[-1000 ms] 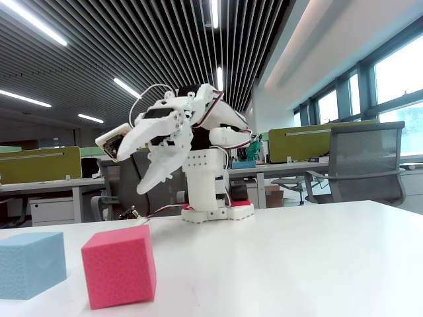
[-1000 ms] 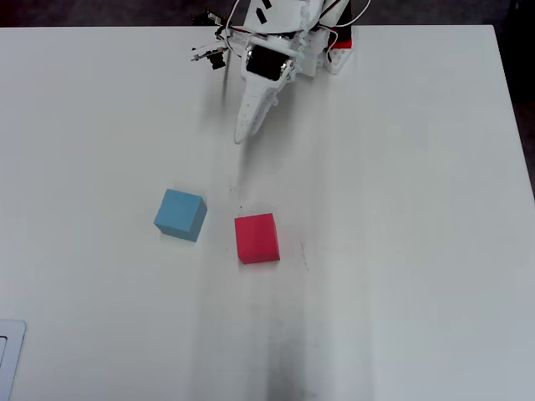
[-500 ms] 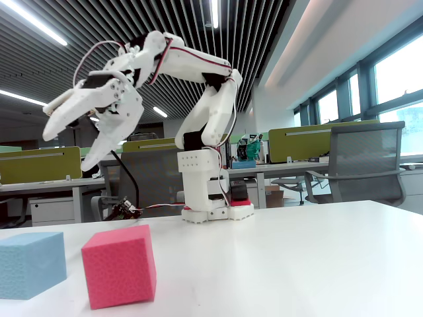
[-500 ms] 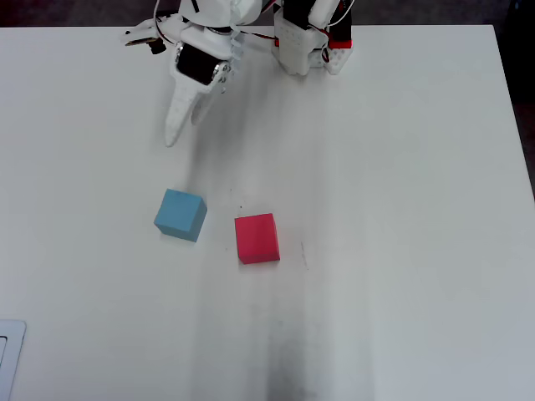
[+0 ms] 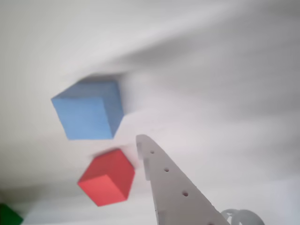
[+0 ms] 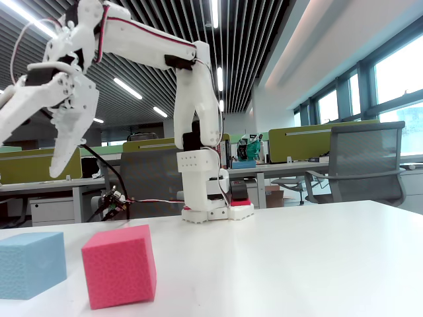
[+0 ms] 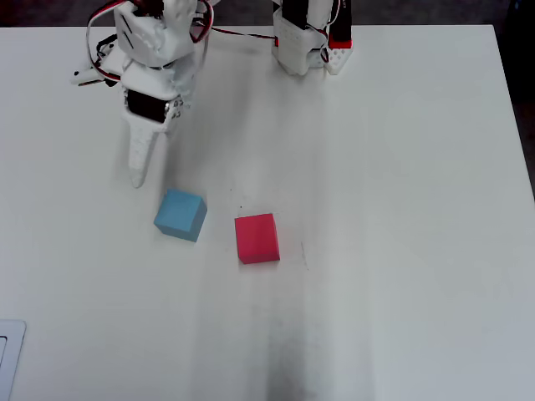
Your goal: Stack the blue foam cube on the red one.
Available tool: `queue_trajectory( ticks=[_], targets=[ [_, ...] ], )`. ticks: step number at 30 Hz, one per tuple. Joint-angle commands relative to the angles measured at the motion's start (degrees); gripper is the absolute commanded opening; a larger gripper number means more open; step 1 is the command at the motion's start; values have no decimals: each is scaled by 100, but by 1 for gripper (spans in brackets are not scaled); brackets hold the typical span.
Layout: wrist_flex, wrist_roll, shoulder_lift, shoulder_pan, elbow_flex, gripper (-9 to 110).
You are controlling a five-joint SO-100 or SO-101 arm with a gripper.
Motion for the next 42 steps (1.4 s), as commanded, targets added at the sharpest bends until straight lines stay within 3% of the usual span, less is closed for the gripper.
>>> queue_trajectory(
  ticks=[1, 11, 42],
  targets=[
    [193, -79, -457, -70, -896, 43],
    [510, 35, -2039, -563, -2276, 41],
    [554, 466, -3305, -563, -2821, 30]
  ],
)
